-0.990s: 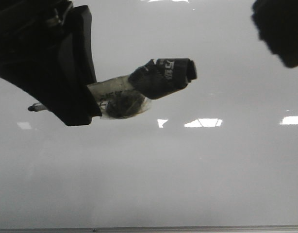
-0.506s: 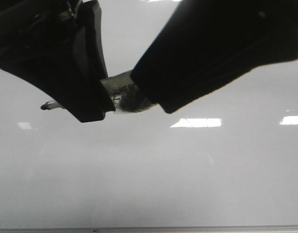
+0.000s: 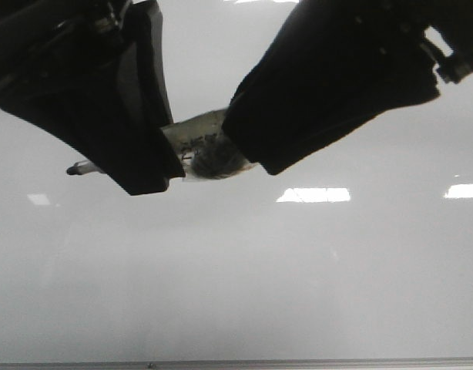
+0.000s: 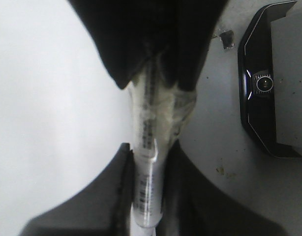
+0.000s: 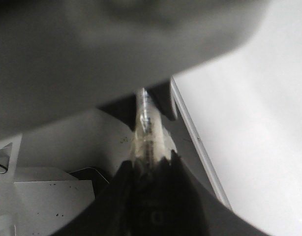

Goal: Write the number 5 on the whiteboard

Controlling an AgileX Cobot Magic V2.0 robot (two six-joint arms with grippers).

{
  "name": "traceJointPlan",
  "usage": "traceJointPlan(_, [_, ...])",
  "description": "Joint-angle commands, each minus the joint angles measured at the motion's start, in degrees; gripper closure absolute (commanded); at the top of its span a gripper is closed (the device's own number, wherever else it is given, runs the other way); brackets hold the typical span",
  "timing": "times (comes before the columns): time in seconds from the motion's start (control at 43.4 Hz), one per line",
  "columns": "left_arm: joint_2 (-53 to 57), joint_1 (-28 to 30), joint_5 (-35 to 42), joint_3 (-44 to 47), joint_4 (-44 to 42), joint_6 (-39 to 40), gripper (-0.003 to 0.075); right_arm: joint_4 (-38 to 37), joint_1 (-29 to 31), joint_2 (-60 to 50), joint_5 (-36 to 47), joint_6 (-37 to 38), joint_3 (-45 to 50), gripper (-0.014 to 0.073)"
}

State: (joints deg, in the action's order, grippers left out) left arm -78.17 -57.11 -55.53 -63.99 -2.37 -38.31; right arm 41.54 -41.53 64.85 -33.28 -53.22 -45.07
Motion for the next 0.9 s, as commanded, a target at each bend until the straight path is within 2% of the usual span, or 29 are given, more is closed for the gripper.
traceJointPlan(0.0, [2.0,-0.4,4.8,-1.8,0.6,2.1,0.0701,2.0,0.0,-0.9,1.0,-0.5,-2.0,0.0661])
traceJointPlan(0.046, [2.0,-0.4,5.1,-1.8,0.6,2.1,0.0664,2.0,0.0,-0.9,1.0,-0.5,-2.0,0.0659])
traceJointPlan(0.138, [2.0,-0.4,5.1,-1.8,0.3,2.4,0.0542,1.7,0.1,-0.9,1.0,-0.5,-2.0,0.0662])
traceJointPlan(0.299, [2.0,-0.4,4.9,-1.8,-0.2,3.4,0.0263,-1.5,0.2,-1.8,-0.3,-0.4,-1.6,0.0660])
traceJointPlan(0.368, [2.0,-0.4,4.8,-1.8,-0.2,3.4,0.0180,-1.7,1.5,-3.3,-0.5,0.3,-0.5,0.0652])
traceJointPlan(0.414, [2.0,-0.4,4.5,-1.8,-0.2,3.4,0.0155,-1.7,3.1,-4.5,-0.4,1.1,0.6,0.0653])
traceJointPlan(0.645, [3.6,-0.4,4.0,-1.8,1.3,3.6,0.0171,-1.8,17.6,-13.3,-0.3,5.3,7.0,0.0653])
traceJointPlan(0.76, [4.2,-0.4,4.0,-1.8,1.5,3.6,0.0281,-1.8,24.4,-18.5,-0.4,8.0,8.8,0.0653])
traceJointPlan(0.875, [4.2,-0.4,2.7,-1.8,1.7,3.6,0.0456,-1.8,28.3,-22.4,-0.9,8.3,9.6,0.0653])
